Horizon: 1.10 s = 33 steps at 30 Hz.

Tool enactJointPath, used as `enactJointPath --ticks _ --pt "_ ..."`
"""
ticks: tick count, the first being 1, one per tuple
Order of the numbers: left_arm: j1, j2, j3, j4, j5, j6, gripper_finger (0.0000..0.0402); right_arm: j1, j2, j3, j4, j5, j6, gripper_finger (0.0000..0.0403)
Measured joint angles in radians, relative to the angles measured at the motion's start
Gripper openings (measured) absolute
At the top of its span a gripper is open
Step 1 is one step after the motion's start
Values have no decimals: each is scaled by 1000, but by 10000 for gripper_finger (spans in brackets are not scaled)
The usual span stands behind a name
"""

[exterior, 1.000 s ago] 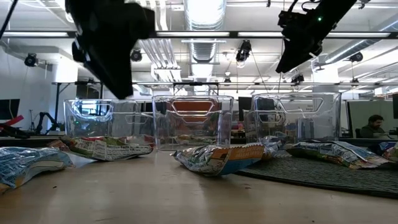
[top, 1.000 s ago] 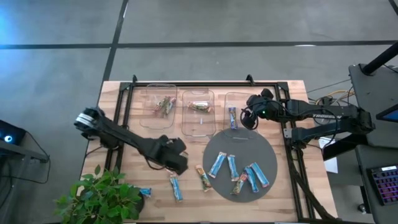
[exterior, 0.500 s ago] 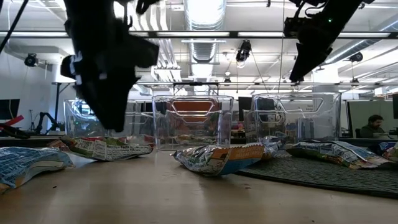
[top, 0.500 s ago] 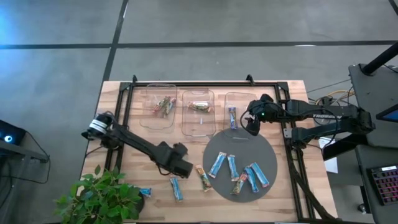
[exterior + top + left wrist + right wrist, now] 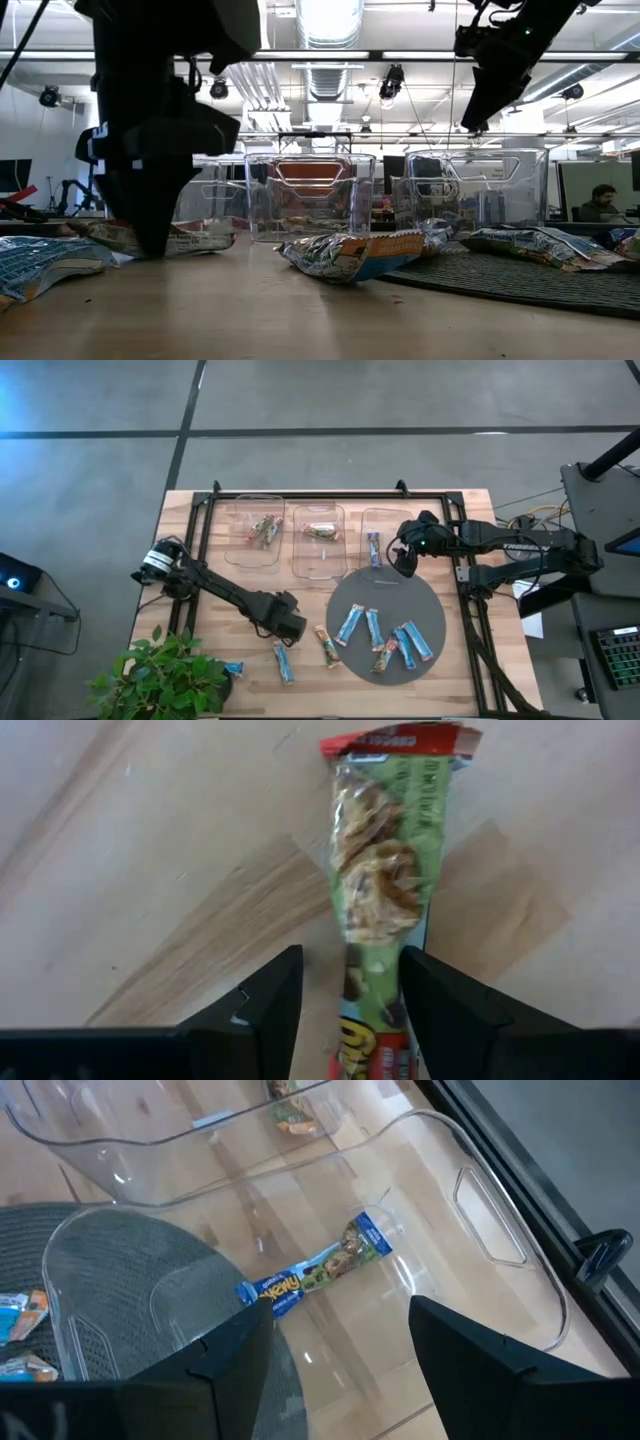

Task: Pick and place Granola Bars by type
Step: Put the red snack bar into the left transparent bin

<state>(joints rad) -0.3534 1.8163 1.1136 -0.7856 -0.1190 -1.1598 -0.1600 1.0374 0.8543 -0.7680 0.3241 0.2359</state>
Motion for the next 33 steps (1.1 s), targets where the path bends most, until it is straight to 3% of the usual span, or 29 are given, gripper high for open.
enactJointPath --ticks 6,9,13,20,24,29,33 --pt "0 -3 2 -2 11 43 115 0 -1 1 -34 -35 2 226" --pt "0 -6 24 -16 16 59 70 1 -4 17 -154 -113 39 226" --pt "1 -54 56 -23 -32 56 17 27 -32 26 -345 -115 141 226" --pt "41 -264 93 -158 -110 -13 16 88 -162 17 -510 -133 411 226" --pt "78 -438 129 -231 -279 -93 16 123 -224 -41 -580 -234 547 226" --pt "243 -584 125 -348 -487 -126 16 211 -245 -86 -479 -276 640 222" --pt "457 -588 118 -378 -466 14 19 262 -210 -101 -474 -251 665 220"
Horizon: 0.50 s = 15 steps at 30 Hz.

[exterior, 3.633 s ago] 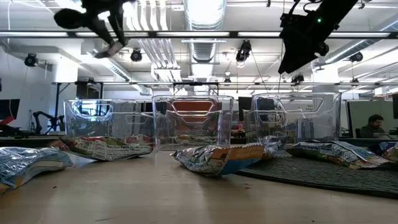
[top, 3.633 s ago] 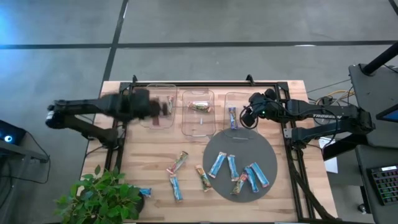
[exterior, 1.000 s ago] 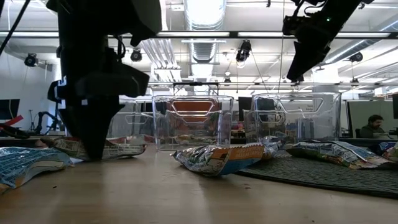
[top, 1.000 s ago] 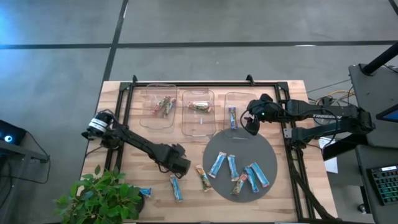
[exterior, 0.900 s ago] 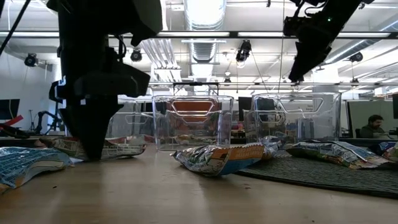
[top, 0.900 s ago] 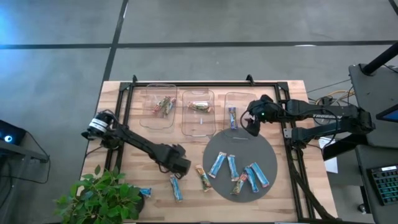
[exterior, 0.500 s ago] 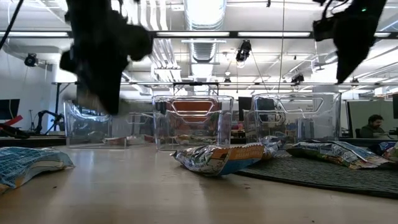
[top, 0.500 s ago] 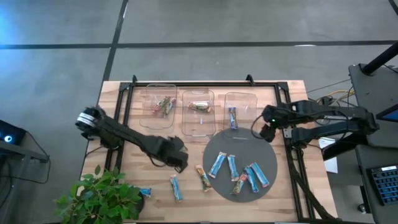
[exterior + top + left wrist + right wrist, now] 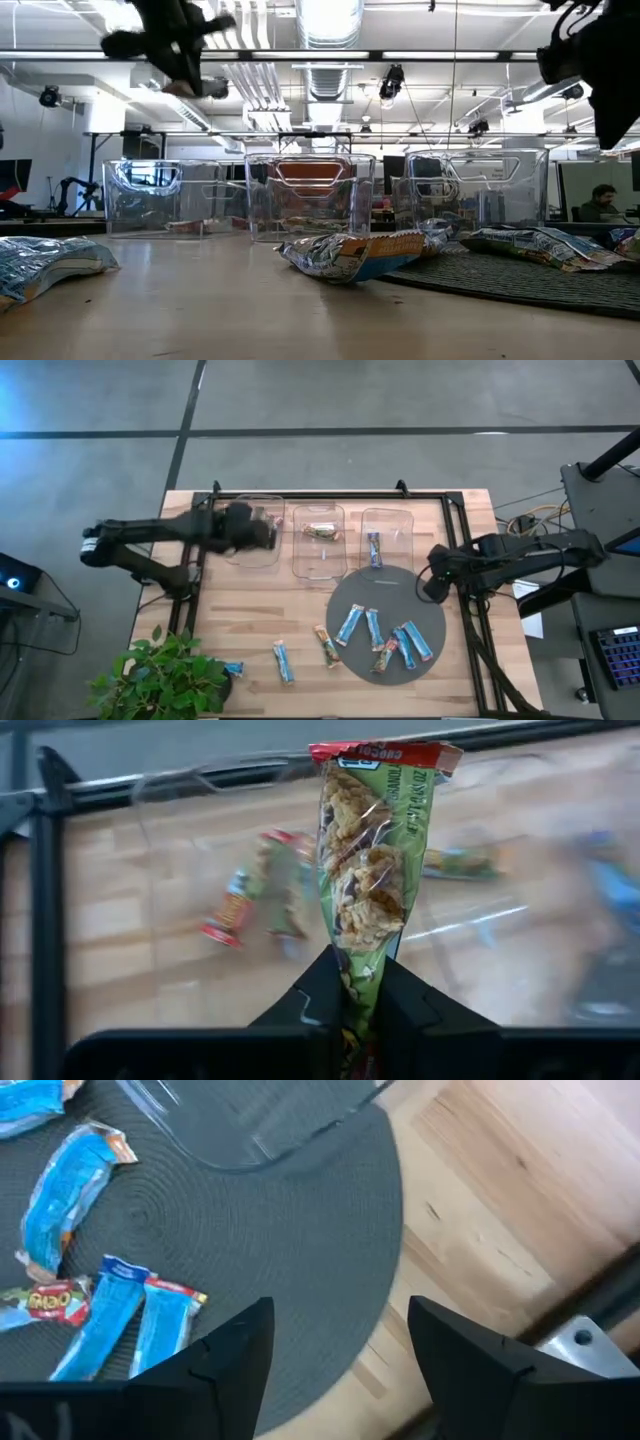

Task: Pick and place Granola Bars by type
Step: Put the red snack bar into the left transparent bin

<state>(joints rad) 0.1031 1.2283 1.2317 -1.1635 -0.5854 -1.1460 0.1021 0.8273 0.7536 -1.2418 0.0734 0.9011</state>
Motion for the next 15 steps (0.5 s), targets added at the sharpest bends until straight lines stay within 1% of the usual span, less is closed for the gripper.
enactJointPath --ticks 3,5,8,10,13,15 --pt "132 30 -17 45 89 148 27 11 23 -6 -7 5 1 219" --pt "193 57 -37 53 99 223 35 10 42 -6 -5 6 0 219" --pt "268 82 -78 71 117 256 51 10 56 -6 -5 8 -3 219" --pt "302 91 -110 90 159 274 62 10 60 -6 -4 8 -3 219" --pt "319 100 -160 185 195 344 73 14 57 -6 -4 0 -3 219" --pt "316 98 -171 232 204 342 75 14 57 -6 -1 -48 -1 219"
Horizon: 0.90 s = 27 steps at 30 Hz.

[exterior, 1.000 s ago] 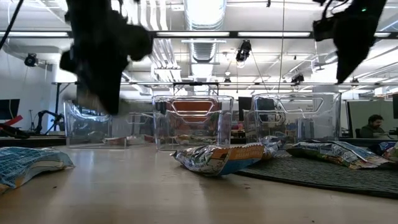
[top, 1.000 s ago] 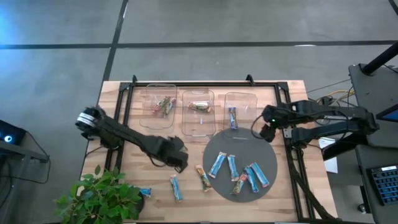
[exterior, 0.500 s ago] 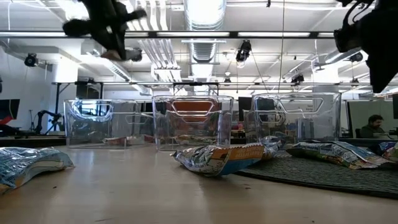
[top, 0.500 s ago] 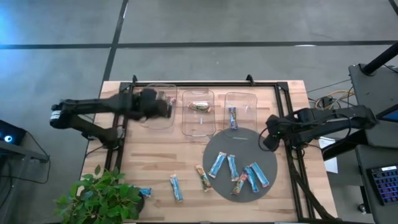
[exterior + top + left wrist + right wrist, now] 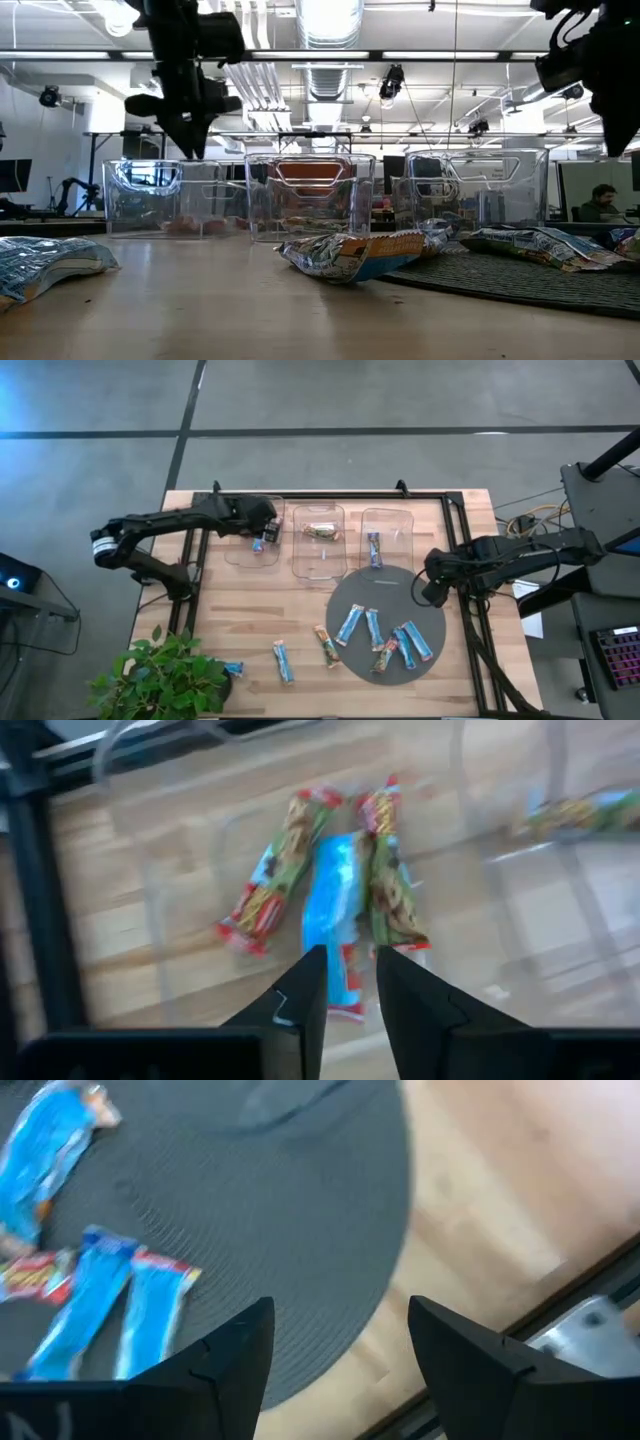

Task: Pick and place Granola Bars by type
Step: Put the red snack bar into the left transparent bin

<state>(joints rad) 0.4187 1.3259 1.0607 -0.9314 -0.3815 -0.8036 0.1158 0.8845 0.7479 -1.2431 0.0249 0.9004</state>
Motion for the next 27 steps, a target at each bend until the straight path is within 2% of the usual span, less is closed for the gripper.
enactJointPath --ticks 3,6,13,19,27 --pt "-2 -19 3 23 -2 -48 75 22 1 0 8 -80 41 219" --pt "-6 -36 15 24 -22 -51 76 96 14 0 59 -121 120 219" --pt "-6 -73 33 47 -64 55 76 328 146 -2 169 -124 330 219" --pt "-7 -89 33 81 -62 123 76 451 306 -3 309 -127 493 219" --pt "-7 -98 77 79 71 180 76 474 517 -4 459 -112 613 219"
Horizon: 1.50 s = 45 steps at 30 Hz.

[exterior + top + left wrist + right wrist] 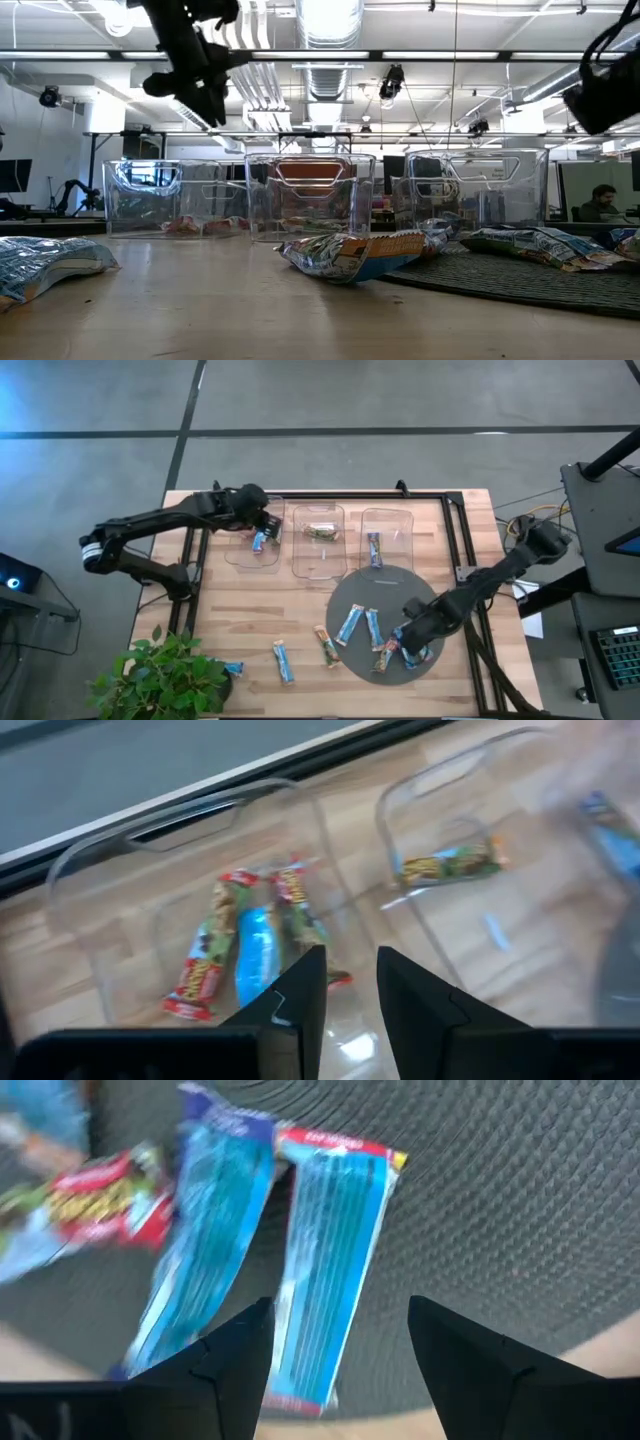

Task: Pick and place Granola Bars by type
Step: Put the red snack bar into the left transparent bin

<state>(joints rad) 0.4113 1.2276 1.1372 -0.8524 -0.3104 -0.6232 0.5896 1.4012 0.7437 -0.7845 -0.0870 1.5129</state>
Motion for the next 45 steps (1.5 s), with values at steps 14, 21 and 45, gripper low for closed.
enactJointPath --ticks 14,21,45 --pt "-4 -140 38 -47 25 42 76 0 118 1 88 21 111 161" --pt "-57 -188 36 -47 25 -16 76 -1 -55 1 85 155 93 39" --pt "-433 -207 -572 1361 40 -469 76 -691 -162 90 1044 247 -562 33"
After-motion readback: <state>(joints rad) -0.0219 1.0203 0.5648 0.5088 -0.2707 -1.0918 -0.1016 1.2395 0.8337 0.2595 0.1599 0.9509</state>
